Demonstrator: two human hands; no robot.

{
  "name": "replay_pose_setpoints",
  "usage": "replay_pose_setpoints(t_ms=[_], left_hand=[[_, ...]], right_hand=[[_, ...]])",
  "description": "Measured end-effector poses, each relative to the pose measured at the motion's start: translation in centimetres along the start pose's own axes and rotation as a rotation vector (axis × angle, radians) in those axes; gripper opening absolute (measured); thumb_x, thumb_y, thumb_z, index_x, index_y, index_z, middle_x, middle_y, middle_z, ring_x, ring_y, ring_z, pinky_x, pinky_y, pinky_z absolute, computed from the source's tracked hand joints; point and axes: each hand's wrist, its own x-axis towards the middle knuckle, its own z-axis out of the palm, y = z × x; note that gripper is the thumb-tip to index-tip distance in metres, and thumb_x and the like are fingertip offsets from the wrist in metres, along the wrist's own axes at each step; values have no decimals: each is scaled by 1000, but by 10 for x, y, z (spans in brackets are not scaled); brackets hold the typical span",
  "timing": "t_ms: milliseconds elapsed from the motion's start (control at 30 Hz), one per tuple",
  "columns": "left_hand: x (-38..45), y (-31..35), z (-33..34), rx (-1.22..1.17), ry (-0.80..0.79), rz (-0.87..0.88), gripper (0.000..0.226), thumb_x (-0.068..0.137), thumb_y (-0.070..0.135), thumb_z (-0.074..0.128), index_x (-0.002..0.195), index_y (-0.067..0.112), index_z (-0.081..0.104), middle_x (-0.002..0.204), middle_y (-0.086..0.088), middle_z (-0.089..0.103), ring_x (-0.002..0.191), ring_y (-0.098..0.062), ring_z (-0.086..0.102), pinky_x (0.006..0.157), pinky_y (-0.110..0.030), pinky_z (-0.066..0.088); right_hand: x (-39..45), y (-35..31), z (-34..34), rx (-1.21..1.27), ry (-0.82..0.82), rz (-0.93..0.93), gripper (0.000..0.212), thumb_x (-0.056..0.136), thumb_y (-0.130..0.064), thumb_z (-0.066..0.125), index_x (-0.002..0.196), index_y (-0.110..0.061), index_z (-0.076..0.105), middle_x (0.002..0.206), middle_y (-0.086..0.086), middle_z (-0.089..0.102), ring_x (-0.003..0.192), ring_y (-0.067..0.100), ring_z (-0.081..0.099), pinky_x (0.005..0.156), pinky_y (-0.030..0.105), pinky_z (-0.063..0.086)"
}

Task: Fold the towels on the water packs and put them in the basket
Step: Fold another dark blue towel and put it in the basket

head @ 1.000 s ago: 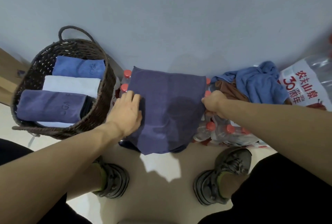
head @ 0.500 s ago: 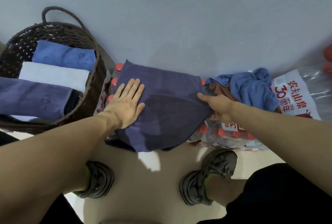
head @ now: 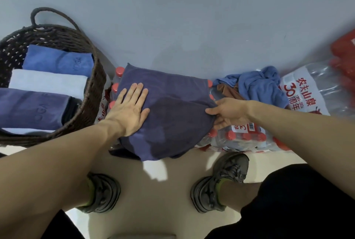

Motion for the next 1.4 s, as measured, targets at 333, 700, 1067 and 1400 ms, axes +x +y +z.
replay_pose_setpoints(t_ms=[333, 700, 1067, 1400], left_hand=[[3, -4, 7, 31, -11, -12, 71, 95, 55, -1, 154, 17, -13, 163, -5, -17, 149, -20, -18, 120, -37, -13], [12, -2, -21, -158, 82, -21, 70, 90, 50, 39, 147, 10, 33, 155, -15, 26, 144, -32, 21, 119, -47, 17], [72, -33, -30, -271, 30, -74, 69, 100, 37, 43, 152, 0, 18, 160, -20, 14, 150, -31, 8, 122, -35, 4], [-34, -7, -39, -439, 385, -379, 16, 90, 26, 62, 96, 17, 51, 98, -6, 54, 89, -26, 55, 79, -42, 49]], right_hand=[[11, 27, 7, -643, 389, -8, 34, 96, -34, 59, 77, -7, 64, 53, 5, 61, 44, 20, 51, 43, 22, 43], [32, -24, 27, -885, 629, -436, 54, 81, -17, 68, 131, -10, 49, 135, 13, 43, 124, 32, 45, 99, 36, 43], [49, -66, 11, -1128, 429, -174, 85, 91, -27, 60, 156, -8, 10, 163, 11, 14, 149, 26, 17, 120, 32, 22], [37, -67, 23, -1138, 487, -351, 59, 88, -19, 61, 144, -9, 44, 142, 13, 50, 125, 32, 51, 102, 35, 46]])
